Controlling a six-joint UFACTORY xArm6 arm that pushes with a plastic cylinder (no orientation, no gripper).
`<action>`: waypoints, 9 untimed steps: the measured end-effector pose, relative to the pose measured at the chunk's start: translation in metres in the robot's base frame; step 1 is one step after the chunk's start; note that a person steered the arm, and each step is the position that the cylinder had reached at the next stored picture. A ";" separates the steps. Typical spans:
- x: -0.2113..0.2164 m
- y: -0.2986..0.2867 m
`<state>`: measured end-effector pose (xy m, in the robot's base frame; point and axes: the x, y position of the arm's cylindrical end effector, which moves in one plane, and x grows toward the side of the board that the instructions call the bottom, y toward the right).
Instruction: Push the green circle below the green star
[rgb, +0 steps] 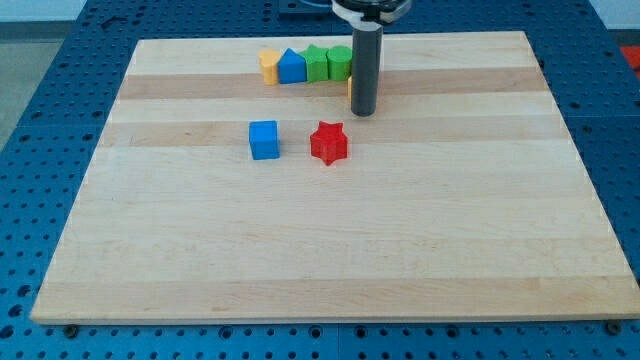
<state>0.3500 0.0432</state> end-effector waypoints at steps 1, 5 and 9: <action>0.023 0.018; -0.105 0.056; -0.145 0.007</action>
<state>0.2055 0.0499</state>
